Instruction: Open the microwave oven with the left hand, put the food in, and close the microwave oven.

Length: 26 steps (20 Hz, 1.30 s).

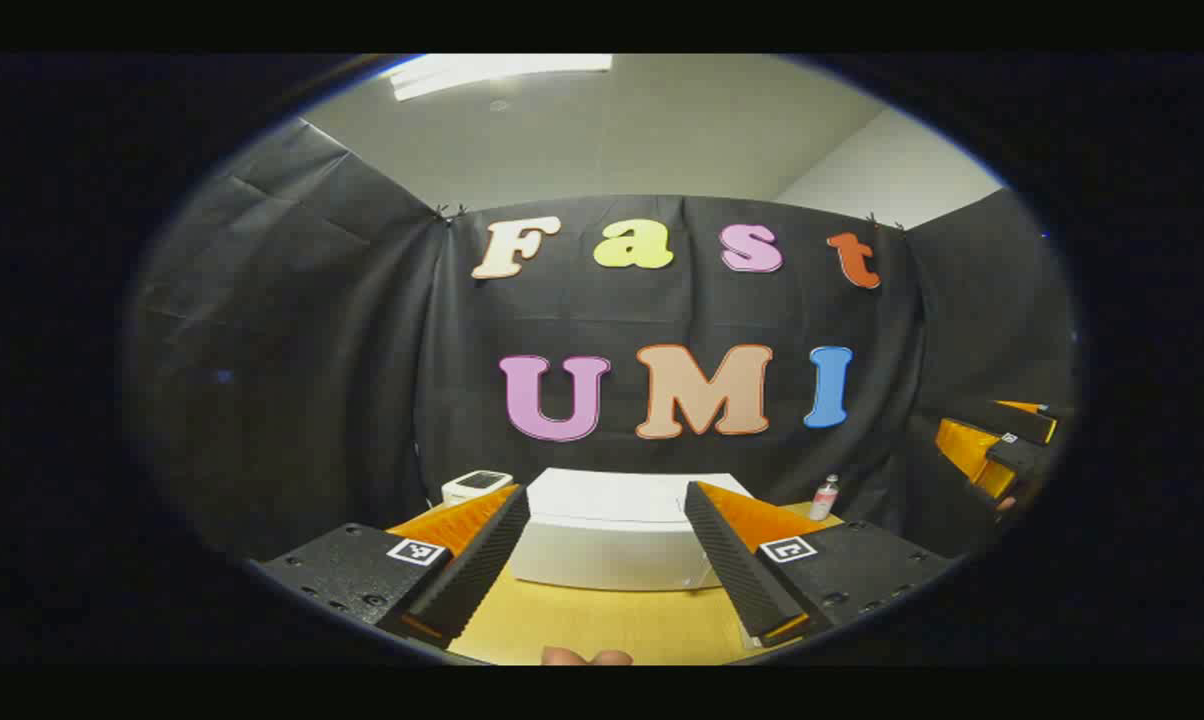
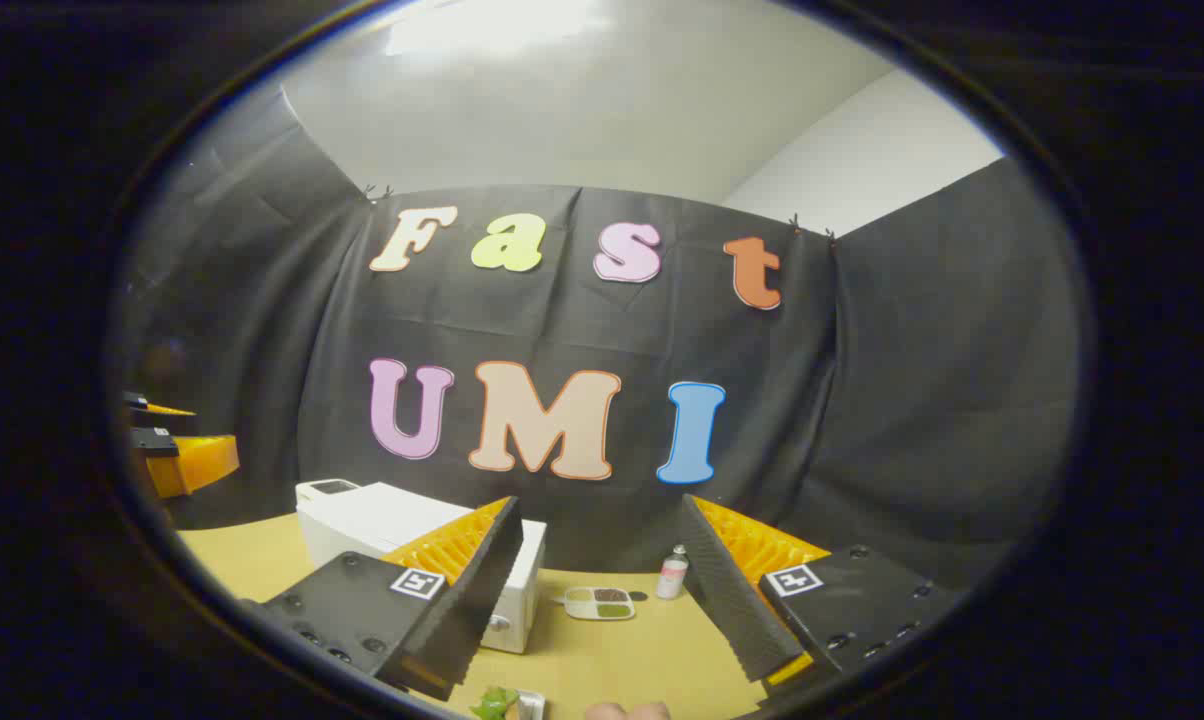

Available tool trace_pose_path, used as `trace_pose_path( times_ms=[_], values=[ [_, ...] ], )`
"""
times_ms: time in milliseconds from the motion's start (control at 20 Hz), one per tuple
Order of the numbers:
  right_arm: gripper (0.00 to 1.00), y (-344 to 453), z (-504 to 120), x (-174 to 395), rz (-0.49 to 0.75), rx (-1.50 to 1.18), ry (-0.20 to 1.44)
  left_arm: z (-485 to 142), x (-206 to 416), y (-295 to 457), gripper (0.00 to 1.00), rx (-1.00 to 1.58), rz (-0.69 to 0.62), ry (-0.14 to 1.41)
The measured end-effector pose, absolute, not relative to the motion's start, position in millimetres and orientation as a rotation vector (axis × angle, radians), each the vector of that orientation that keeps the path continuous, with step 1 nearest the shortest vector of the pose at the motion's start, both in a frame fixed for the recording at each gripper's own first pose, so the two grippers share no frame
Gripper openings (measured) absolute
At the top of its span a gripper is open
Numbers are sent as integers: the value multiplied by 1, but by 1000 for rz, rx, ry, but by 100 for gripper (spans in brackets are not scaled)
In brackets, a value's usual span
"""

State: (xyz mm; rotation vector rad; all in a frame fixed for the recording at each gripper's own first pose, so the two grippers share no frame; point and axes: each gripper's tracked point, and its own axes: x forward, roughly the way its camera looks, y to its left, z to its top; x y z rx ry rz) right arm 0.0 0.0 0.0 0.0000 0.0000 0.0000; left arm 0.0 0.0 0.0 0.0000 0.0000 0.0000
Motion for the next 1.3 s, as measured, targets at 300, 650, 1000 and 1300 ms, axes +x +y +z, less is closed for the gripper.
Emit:
trace_pose_path(
  times_ms=[300, 650, 1000, 1300],
  values=[
    [97, -14, 1, -1, 2, 26, -7, -2, 2, -9, 98, 21, 2, 7],
    [96, -14, -4, -2, 23, 17, 8, -1, -4, -20, 98, 64, -20, -2],
    [97, -14, -4, -3, 16, 20, 6, -2, 0, -27, 99, 76, -20, -3],
    [97, -11, -15, -1, 20, 26, 40, -8, 8, -31, 98, 79, -28, 0]
  ],
)
